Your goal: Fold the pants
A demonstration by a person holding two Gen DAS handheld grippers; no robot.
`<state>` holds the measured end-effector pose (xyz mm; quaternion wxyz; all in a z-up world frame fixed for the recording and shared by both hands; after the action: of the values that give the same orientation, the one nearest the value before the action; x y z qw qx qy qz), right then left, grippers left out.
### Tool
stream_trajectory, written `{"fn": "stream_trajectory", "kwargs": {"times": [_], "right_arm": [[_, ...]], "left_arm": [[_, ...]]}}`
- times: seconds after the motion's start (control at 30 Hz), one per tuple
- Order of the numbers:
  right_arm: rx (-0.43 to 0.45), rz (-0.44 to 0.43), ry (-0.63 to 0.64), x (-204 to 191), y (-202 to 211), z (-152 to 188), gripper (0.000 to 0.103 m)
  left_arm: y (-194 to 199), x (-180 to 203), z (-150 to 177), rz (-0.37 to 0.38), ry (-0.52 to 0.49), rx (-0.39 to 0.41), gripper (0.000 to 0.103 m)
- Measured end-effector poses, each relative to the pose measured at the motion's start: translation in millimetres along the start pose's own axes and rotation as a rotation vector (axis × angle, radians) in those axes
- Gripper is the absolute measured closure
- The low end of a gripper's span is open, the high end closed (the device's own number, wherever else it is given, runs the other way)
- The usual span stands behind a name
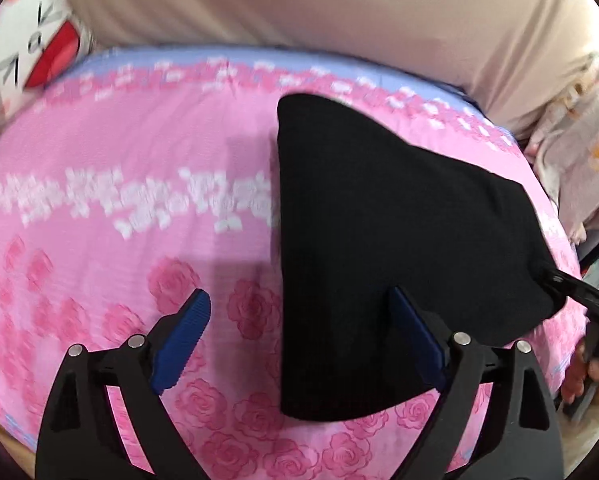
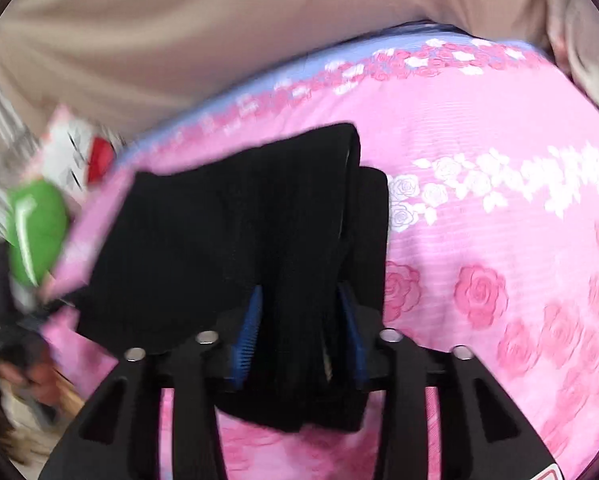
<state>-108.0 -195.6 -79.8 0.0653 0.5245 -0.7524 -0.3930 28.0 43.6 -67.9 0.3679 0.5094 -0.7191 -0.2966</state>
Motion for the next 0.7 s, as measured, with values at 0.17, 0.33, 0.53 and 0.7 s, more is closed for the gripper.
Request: {"fn": "stream_trajectory", "kwargs": {"times": [0.17, 0.33, 0.53, 0.7], "right_arm": [[0.074, 0.043, -0.075, 17, 22, -2, 0.018], [-0.011, -0.120, -0.184, 25, -19, 12, 0.049], [0.011, -0.237, -0.088, -32, 29, -3, 0.068], [-0.082, -0.073, -0.028, -29, 15, 37, 0.054]], "left_arm": [[-16, -4, 5, 0.082, 0.078, -0.033, 0.010], [-29, 2, 2, 0.266, 0.138, -0.043, 0.061], [30, -7, -5, 0.276, 0.095, -0.019, 0.074], [27, -32, 32, 0.163, 0.067, -0.111, 0.059]]}}
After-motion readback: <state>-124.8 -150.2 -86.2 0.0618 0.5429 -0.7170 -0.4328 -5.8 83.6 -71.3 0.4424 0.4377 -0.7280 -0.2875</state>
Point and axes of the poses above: each gripper's, at about its wrist camera, not at the fingertips, and y roughly against the way its jaws point, x to its right, z to its underside, the point moved 6 cm from there along -y, roughly the way its jaws point, and after that the axes turned 1 degree about z, right-handed, at the moved point
